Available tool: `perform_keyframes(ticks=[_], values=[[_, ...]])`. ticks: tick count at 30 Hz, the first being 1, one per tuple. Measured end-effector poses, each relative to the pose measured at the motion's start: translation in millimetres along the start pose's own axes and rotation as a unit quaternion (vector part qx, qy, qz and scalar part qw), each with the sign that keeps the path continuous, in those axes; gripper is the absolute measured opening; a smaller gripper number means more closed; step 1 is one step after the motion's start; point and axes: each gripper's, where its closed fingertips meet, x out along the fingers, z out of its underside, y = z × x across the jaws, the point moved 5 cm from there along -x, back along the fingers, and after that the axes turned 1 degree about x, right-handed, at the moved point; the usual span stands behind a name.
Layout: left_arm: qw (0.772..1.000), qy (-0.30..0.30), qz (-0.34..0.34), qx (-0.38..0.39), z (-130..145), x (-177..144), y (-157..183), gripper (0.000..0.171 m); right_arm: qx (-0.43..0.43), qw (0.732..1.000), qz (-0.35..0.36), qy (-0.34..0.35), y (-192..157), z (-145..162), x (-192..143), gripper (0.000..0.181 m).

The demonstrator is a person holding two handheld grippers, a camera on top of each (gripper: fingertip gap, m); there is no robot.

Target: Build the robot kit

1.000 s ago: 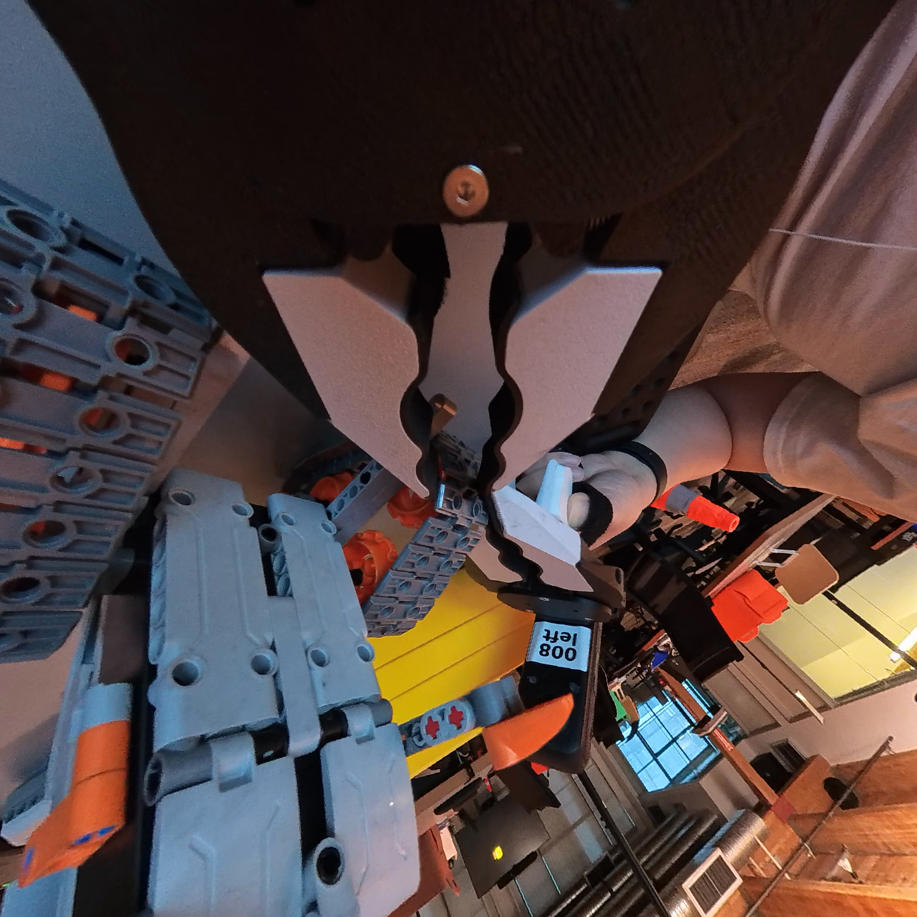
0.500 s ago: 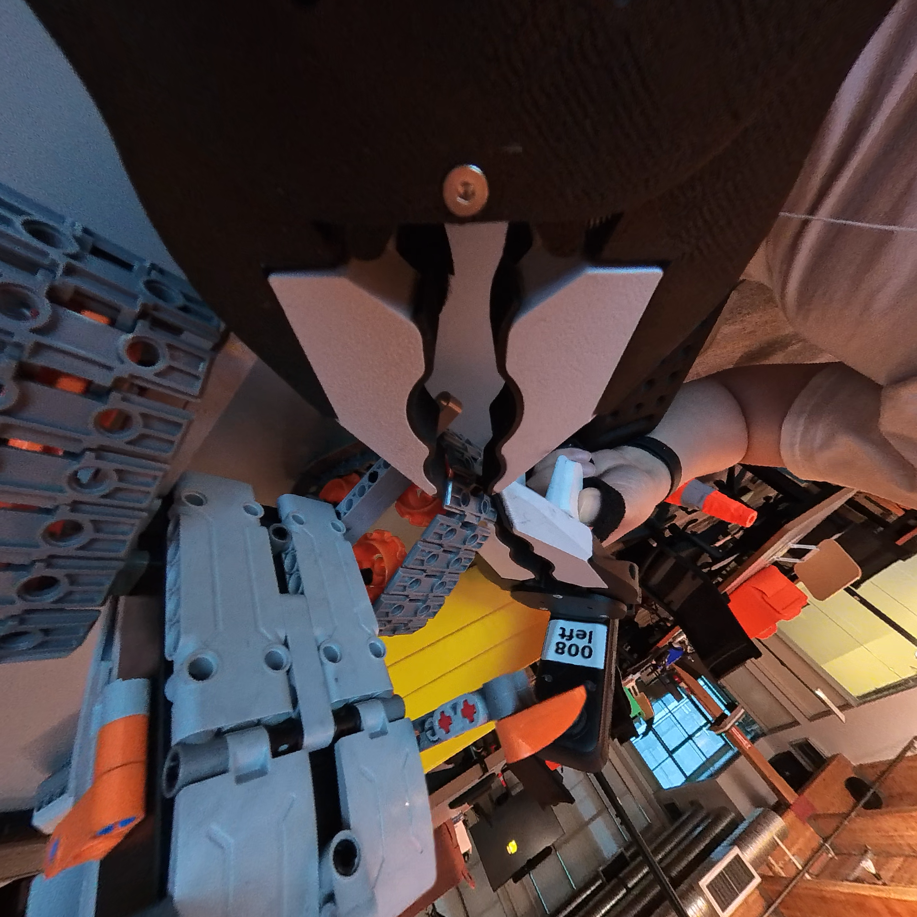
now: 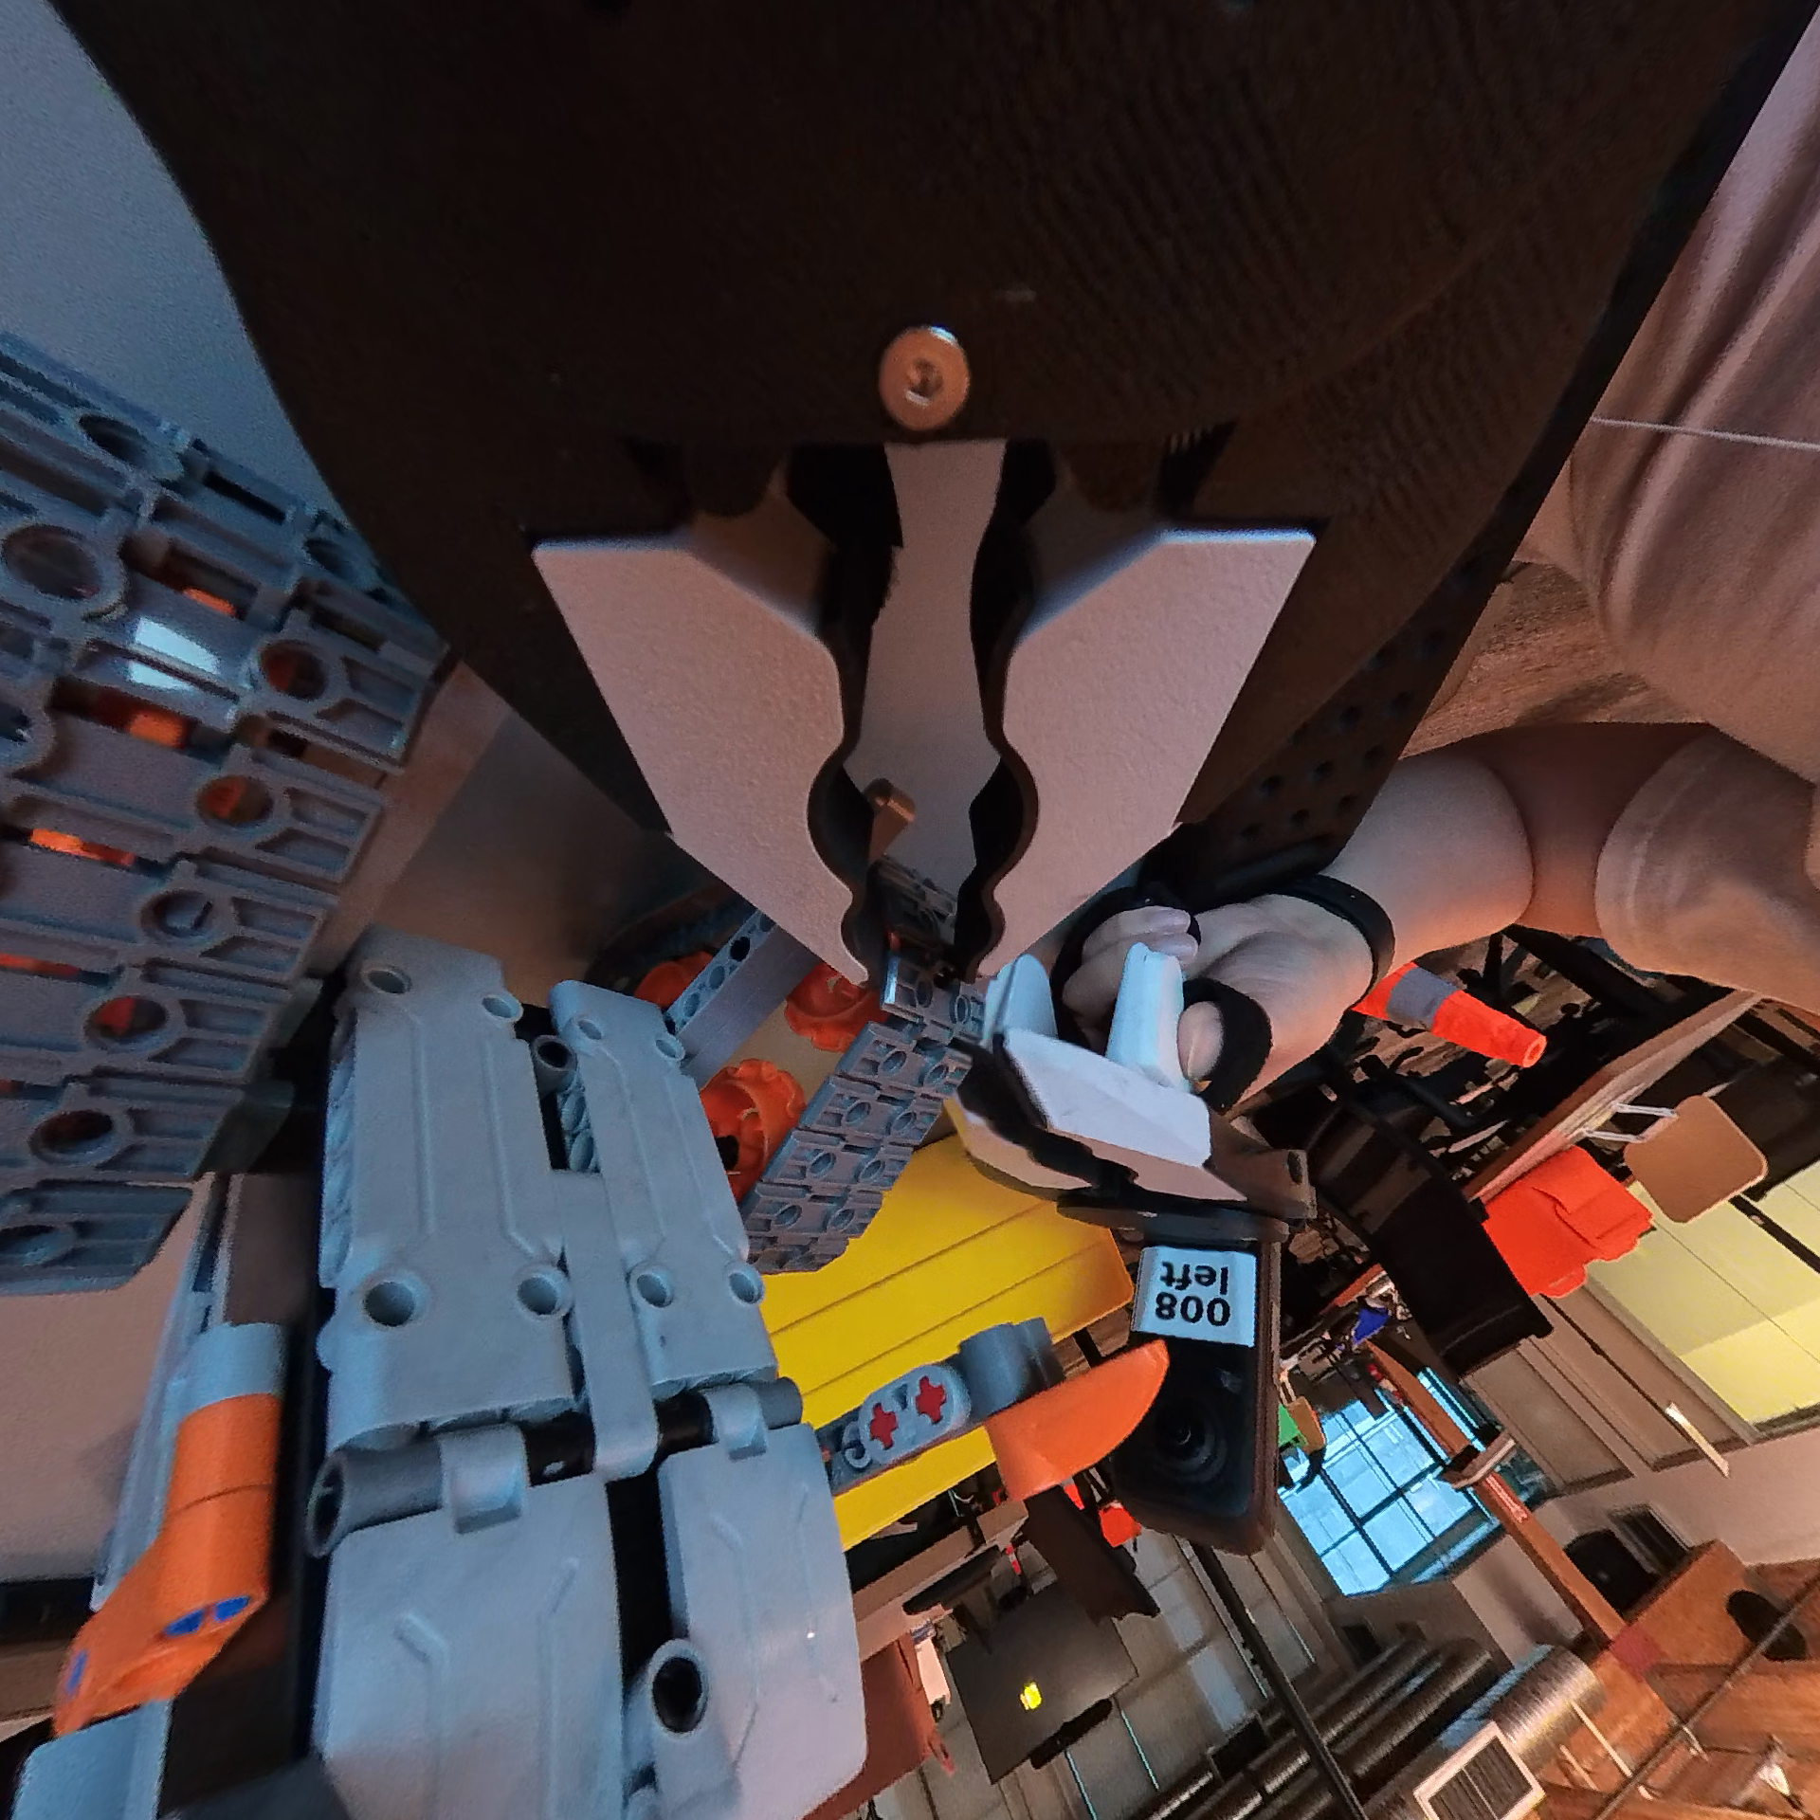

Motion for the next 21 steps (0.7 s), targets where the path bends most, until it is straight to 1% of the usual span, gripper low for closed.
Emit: perform_keyframes(ticks=[5, 6, 9, 13, 21], values=[[0.999, -0.031, 0.002, 0.008, 5.2, 7.0, 2.1, 0.009, -0.002, 1.0, 0.0, 0.0, 0.2, -0.1, 0.3, 0.014], [0.999, -0.033, -0.001, 0.006, 5.4, 7.3, 1.1, 0.006, -0.003, 1.0, -0.001, -0.001, 0.1, 0.1, 0.1, 0.014], [0.999, -0.031, 0.015, -0.019, 5.4, 7.5, -1.2, 0.001, -0.005, 1.0, 0.0, -0.002, 0.4, -0.2, 0.1, 0.014], [0.998, -0.029, 0.033, -0.045, 5.4, 6.9, -3.5, 0.001, -0.014, 1.0, -0.001, -0.007, -0.6, -0.4, 0.7, 0.015], [0.999, -0.042, 0.014, -0.024, 7.2, 7.5, -3.8, 0.0, -0.015, 1.0, 0.014, -0.016, 1.6, 1.9, 1.5, 0.014]])
